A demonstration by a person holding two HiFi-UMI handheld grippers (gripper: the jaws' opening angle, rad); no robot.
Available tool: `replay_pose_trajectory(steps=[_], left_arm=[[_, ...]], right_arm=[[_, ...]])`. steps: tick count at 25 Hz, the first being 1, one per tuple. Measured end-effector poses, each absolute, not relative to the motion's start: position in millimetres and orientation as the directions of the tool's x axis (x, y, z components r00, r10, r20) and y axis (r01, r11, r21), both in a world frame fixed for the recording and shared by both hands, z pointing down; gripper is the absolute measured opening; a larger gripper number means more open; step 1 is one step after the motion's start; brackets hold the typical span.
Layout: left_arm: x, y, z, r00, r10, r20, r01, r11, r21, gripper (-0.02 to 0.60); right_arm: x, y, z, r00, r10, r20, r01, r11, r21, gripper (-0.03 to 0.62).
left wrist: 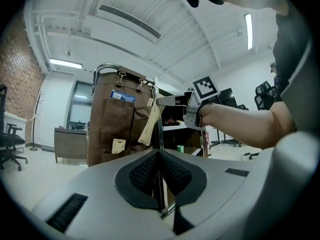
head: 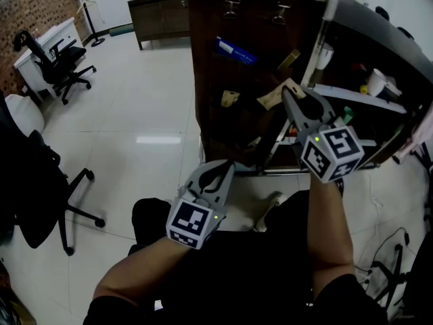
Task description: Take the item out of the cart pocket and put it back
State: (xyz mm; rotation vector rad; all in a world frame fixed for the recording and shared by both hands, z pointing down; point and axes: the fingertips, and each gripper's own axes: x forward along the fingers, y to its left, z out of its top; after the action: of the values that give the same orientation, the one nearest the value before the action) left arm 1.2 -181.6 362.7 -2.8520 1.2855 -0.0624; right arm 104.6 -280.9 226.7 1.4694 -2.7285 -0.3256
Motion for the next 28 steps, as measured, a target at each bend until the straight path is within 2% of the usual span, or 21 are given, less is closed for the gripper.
replay_pose_trajectory(steps=[6, 28], left_arm=[[-0.3, -182.2, 362.2, 0.658, -0.752, 0.033, -0.752, -0.659, -0.02, 0.0], [-2.5, -184.2, 363.4, 0.657, -0.753, 0.035, -0.753, -0.658, 0.001, 0.0]], right_arm=[[95.5, -317.8, 251.2, -0.539, -0.842, 0.006, -0.82, 0.527, 0.224, 0.067], [89.2, -392.4, 402.4, -0.487, -0.823, 0.291, -0.846, 0.528, 0.079, 0.067]])
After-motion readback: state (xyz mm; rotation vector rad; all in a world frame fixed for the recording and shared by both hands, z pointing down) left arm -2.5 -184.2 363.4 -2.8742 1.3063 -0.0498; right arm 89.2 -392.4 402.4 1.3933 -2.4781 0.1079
